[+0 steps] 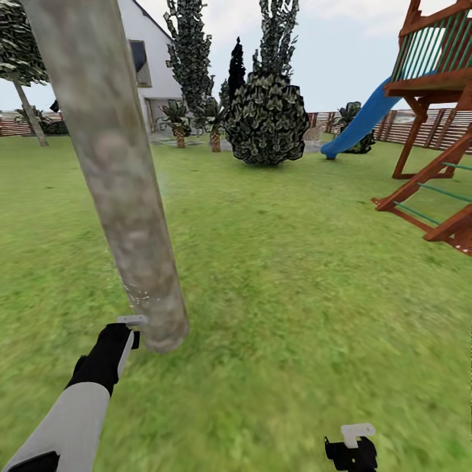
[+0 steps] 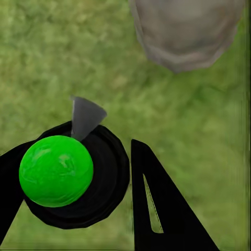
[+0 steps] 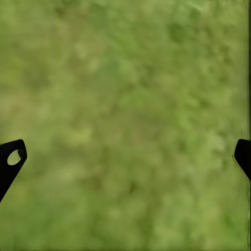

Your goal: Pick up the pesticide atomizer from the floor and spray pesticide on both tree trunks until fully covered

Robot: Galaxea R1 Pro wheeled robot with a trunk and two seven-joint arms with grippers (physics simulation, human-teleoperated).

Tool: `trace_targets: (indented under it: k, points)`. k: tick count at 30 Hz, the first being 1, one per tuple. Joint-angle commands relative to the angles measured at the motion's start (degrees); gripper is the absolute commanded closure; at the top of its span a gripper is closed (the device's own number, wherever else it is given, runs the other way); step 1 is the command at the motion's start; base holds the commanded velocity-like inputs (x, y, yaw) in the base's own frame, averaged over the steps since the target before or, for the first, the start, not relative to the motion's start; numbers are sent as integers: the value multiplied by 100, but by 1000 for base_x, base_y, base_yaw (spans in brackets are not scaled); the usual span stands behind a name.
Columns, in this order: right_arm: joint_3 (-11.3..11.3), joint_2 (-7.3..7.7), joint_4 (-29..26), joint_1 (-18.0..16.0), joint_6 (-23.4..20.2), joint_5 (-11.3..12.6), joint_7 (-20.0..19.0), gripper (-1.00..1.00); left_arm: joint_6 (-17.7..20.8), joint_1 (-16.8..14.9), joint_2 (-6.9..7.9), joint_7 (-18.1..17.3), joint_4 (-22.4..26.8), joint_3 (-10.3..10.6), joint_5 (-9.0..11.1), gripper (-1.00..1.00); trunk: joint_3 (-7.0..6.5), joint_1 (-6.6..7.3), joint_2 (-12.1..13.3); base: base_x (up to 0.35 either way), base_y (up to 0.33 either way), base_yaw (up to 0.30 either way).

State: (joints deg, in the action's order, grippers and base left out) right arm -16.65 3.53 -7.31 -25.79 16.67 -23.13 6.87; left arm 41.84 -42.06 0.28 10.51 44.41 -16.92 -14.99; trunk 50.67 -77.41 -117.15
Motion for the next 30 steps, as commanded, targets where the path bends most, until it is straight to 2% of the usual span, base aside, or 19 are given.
trace_targets:
  k: [1,8,17,30]
  points:
    - [-40,-1,10,-5,21,-60,16,-100,26,-4,-2,13,6,-4,-4,100,5,1,-2,0,-275,113]
    - [-40,-1,10,-5,21,-60,16,-100,21,-4,-2,13,-9,-4,-13,100,5,1,-2,29,-275,250]
    - [-40,-1,10,-5,23,-60,16,-100,17,-4,-2,13,-12,0,-5,100,5,1,-2,185,-238,272]
    - [-40,0,9,-5,23,-60,16,-100,17,-4,-2,13,9,-2,-4,100,5,1,-2,243,-176,21]
